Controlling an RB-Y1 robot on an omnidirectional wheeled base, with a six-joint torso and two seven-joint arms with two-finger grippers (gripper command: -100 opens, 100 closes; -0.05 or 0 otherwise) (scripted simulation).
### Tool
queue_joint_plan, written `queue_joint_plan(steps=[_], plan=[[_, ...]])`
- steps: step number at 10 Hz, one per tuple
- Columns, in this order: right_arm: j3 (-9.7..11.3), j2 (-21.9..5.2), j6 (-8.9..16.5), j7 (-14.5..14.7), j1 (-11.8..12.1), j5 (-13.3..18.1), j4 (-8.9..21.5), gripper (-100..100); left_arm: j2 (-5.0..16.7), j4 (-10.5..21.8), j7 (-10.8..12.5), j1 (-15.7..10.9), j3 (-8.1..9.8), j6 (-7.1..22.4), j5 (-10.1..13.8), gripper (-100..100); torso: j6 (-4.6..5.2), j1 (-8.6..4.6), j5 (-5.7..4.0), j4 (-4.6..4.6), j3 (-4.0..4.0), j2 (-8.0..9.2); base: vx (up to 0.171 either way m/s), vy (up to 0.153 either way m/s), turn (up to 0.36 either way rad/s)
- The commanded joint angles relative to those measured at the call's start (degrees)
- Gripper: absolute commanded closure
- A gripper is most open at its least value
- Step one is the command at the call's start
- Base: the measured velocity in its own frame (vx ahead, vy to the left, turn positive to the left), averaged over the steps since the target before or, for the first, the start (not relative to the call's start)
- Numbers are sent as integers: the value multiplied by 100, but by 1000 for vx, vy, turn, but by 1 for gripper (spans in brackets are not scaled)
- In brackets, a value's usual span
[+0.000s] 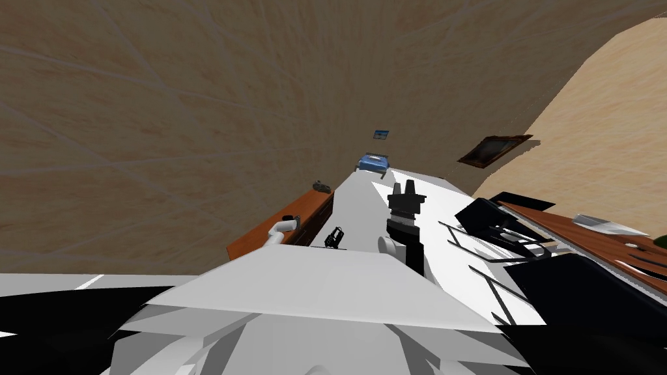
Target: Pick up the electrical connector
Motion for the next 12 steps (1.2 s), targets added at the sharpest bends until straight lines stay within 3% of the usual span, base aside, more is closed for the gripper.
queue_joint_plan(steps=[1,4,5,6,10,11,12], plan=[[0,0,0,0,0,0,0,0,-1,167,-20,3,-31,214,-24,-100,0,0,0,0,0,0,44,24,20],[0,0,0,0,1,0,0,0,5,124,-21,51,-33,296,-31,-100,0,6,1,-3,-10,-17,56,18,16],[0,0,0,0,0,0,0,0,5,134,-22,48,-34,295,-32,0,0,0,0,-1,-2,-3,0,0,0],[0,0,0,0,0,0,0,0,-38,292,-22,46,-43,127,-59,-100,0,-2,-1,1,3,5,12,10,-22],[0,0,0,0,0,0,0,0,-138,663,-22,42,-65,-266,-122,-100,0,4,1,-1,-3,-6,39,22,-5],[0,0,0,0,0,0,0,0,-136,578,-7,55,-63,-182,-134,-100,-1,4,1,-1,-3,-6,7,7,-8],[0,0,0,0,0,0,0,0,-138,589,-9,56,-64,-205,-135,100,0,0,0,1,2,3,0,0,0]])
